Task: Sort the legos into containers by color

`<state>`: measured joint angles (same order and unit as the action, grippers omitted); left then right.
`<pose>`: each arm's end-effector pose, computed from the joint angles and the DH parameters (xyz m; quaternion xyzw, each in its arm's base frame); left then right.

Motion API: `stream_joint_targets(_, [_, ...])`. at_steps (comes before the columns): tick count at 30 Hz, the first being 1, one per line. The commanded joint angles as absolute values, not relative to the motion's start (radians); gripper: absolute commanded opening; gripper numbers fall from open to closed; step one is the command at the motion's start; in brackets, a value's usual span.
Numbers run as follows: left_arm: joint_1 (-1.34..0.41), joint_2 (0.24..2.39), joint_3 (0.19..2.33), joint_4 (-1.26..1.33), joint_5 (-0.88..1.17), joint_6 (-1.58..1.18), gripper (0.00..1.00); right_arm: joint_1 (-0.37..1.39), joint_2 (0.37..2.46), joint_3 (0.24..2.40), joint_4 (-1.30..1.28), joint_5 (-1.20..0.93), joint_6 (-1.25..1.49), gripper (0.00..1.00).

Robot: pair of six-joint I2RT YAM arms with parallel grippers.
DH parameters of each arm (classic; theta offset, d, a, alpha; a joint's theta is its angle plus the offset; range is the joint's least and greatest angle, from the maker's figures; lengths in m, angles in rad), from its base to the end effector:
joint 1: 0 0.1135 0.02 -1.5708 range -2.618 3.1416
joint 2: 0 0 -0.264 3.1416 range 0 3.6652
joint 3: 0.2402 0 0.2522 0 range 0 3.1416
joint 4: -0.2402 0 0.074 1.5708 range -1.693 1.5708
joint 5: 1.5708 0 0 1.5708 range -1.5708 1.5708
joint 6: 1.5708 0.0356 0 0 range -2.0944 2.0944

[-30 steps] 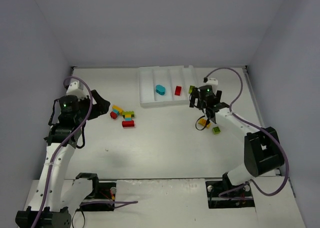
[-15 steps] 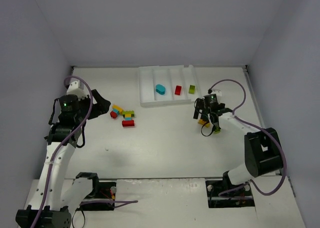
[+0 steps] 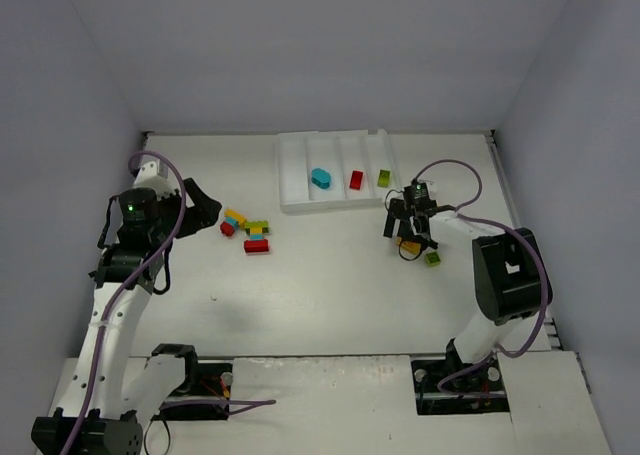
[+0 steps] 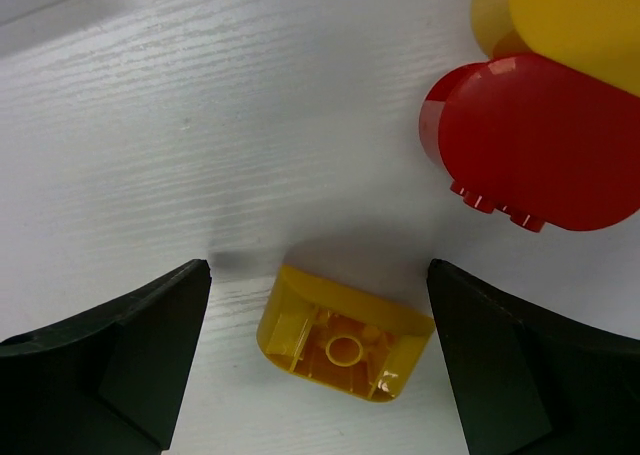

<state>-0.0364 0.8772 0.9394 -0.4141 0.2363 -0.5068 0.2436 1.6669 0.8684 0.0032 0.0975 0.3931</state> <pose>0.1935 -0.0154 0.3542 -0.1241 0.8076 -0.2456 0.5217 0.3268 0.0776 0.1645 0.0874 0.9207 0.0754 0.3728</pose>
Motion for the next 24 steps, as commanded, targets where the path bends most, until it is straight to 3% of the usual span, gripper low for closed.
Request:
stream_joint_targets(1, [-0.034,0.879,0.976,-0.36,0.245,-0.514,0.73,0.236,1.689,0.922,-0.038,0.061,0.414,0.86])
stream_joint_targets(4, [-0.034,0.876,0.977,-0.36,0.245,-0.514,0.73,0.236,1.701,0.922,-0.048,0.051,0.423,0.82])
stream_joint_targets(9, [-0.034,0.882,0.977,-0.359,0.252,-0.515,0.73,0.239,1.689,0.904,-0.046,0.02,0.436,0.67])
stream_joint_targets(13, [-0.032,0.882,0.977,-0.359,0.252,-0.515,0.73,0.244,1.677,0.891,-0.048,0.009,0.44,0.38])
stream_joint_targets(16, [-0.032,0.882,0.976,-0.359,0.252,-0.515,0.73,0.256,1.671,0.885,-0.045,0.009,0.454,0.26])
stream_joint_targets(18, [-0.032,0.884,0.979,-0.359,0.252,-0.515,0.73,0.27,1.667,0.881,-0.038,-0.028,0.471,0.09])
stream_joint_targets(24, [-0.032,0.885,0.979,-0.359,0.256,-0.515,0.73,0.328,1.66,0.877,-0.009,-0.078,0.518,0.03])
